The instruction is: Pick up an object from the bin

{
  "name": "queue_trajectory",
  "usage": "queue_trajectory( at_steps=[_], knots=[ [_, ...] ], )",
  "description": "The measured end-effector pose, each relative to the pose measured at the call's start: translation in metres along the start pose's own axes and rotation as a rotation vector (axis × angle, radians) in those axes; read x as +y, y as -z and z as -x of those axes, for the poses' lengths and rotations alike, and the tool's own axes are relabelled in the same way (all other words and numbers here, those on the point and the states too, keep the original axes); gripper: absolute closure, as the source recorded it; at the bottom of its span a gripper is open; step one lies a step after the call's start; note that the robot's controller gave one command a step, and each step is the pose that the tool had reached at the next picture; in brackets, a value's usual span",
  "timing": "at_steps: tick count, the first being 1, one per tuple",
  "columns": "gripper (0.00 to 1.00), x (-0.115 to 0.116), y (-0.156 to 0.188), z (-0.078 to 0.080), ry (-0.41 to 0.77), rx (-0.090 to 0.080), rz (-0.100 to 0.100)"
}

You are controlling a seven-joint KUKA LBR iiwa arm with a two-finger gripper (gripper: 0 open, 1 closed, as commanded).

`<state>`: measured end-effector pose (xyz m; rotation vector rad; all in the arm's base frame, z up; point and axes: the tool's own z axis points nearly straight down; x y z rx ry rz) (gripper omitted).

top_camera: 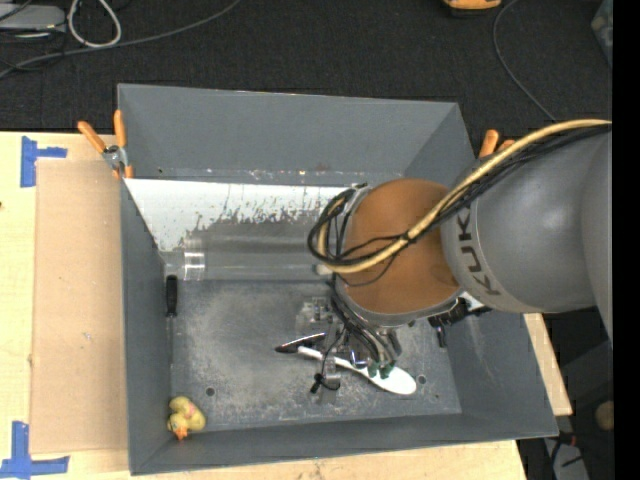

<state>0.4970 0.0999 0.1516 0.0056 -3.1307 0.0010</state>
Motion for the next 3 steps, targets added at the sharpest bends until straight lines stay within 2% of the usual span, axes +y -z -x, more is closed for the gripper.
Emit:
queue_trajectory(
  at_steps=[1, 2, 3],
  knots=[
    [0.0, -0.001, 0.003, 0.002, -0.005, -0.008, 0.001],
    [0.0, -0.091, -0.086, 0.01, -0.047, 0.002, -0.002],
    [0.0, -0.098, -0.031, 0.011, -0.131, -0.022, 0.008]
  ],
)
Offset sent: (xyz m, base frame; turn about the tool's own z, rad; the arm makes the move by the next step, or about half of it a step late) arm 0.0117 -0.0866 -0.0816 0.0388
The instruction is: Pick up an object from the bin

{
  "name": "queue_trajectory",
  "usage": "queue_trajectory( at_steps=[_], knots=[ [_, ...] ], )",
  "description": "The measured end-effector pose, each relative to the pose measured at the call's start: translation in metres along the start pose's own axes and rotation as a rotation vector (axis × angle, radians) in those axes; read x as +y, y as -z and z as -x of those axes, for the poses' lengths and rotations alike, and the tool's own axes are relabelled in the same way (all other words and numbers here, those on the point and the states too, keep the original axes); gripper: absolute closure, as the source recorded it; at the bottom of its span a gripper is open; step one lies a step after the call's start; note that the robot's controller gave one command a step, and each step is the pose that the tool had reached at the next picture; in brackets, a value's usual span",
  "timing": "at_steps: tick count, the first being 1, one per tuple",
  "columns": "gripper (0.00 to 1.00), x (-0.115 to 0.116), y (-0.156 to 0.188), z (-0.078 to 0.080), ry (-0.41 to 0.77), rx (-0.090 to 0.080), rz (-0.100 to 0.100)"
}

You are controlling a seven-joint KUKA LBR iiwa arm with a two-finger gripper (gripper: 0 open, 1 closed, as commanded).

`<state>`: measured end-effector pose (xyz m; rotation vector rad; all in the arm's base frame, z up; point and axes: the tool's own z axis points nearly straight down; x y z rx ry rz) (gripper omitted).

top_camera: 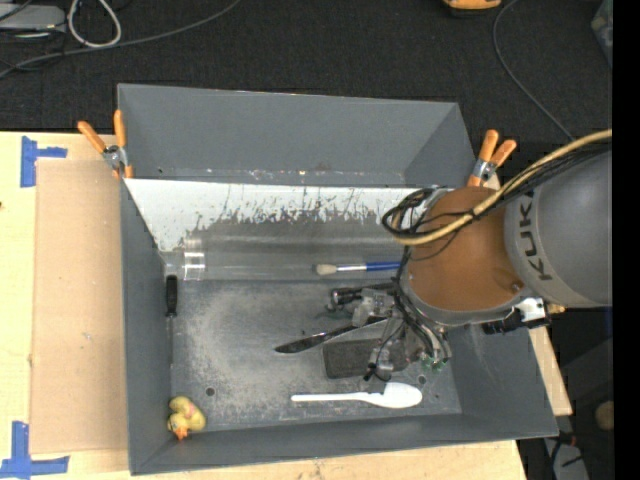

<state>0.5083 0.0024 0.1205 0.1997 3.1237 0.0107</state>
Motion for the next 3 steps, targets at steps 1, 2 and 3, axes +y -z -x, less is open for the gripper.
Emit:
queue_trajectory(
  at_steps=[1, 2, 3],
  knots=[
    [0.0, 0.013, -0.019, 0.001, 0.321, 0.019, -0.002],
    [0.0, -0.029, -0.045, 0.091, 0.175, 0.006, 0.0],
    [1.0, 0.007, -0.051, 0.073, 0.612, 0.019, 0.008]
  ],
)
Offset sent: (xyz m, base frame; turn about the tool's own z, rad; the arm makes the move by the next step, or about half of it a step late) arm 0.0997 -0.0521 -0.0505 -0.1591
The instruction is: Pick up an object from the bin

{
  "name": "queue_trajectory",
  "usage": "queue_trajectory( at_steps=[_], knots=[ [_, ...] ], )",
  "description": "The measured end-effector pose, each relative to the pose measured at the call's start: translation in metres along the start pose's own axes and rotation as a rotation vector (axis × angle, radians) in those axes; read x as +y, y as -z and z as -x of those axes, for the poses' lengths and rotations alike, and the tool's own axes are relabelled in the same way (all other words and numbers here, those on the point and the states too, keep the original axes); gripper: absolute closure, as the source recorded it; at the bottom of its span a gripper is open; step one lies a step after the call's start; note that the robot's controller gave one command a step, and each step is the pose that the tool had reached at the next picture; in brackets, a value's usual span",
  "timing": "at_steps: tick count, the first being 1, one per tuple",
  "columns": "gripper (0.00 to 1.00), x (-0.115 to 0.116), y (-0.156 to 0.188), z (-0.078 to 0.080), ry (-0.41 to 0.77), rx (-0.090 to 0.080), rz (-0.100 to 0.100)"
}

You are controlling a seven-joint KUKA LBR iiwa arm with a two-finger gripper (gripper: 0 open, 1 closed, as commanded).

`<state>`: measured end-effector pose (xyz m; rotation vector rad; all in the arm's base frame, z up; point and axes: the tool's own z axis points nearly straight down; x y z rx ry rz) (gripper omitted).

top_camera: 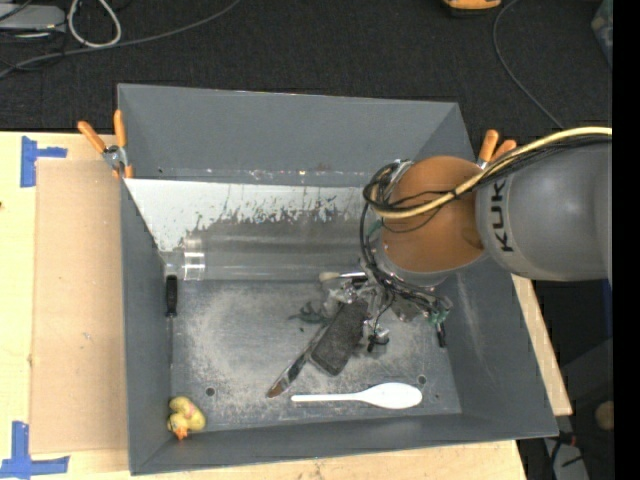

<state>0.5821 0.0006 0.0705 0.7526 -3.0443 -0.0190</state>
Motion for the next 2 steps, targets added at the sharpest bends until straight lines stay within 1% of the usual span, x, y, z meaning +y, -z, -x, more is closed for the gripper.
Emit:
queue_trajectory(
  at_steps=[1, 2],
  knots=[
    [1.0, 0.0, 0.0, 0.0, -0.002, 0.0, 0.0],
    [1.0, 0.001, 0.017, 0.0, -0.003, 0.001, 0.001]
  ],
)
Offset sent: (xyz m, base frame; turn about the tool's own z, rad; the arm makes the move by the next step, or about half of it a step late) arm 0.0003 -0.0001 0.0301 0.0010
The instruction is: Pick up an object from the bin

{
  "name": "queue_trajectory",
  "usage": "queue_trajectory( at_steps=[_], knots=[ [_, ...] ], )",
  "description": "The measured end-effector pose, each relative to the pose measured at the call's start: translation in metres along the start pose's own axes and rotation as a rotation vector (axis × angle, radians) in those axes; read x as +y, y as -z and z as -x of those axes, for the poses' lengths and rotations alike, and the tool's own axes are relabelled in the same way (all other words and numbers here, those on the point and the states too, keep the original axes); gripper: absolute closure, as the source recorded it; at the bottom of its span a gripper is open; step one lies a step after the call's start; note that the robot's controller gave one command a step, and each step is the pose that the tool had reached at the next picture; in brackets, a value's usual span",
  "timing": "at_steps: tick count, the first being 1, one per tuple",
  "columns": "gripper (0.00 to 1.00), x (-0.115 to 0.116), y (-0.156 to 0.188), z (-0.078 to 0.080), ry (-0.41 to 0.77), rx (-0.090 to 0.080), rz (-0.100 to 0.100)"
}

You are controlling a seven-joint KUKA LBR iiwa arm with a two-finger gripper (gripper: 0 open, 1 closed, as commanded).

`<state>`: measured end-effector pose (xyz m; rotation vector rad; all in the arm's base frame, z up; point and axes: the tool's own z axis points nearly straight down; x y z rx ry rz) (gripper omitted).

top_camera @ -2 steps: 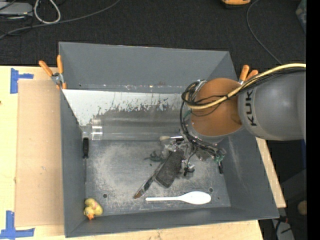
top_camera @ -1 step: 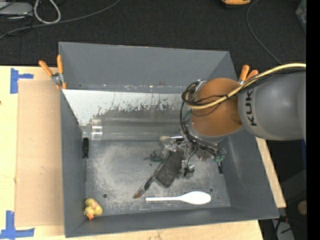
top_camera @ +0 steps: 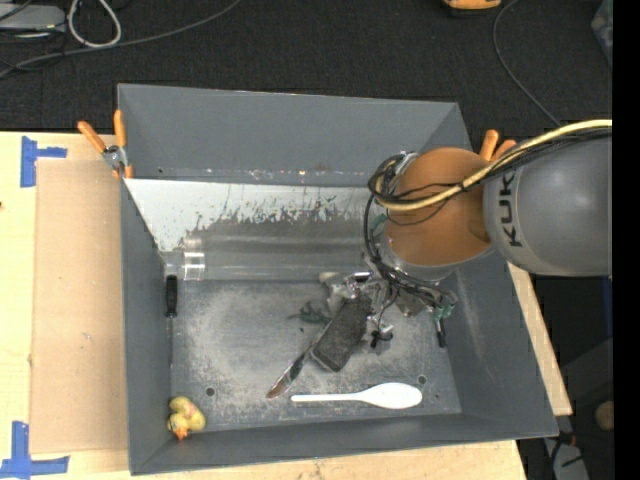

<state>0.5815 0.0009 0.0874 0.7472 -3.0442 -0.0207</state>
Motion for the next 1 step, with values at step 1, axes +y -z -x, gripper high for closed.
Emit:
queue_trajectory(
  at_steps=[1],
  knots=[
    [1.0, 0.0021, 0.032, -0.0015, -0.001, 0.006, 0.004]
  ],
)
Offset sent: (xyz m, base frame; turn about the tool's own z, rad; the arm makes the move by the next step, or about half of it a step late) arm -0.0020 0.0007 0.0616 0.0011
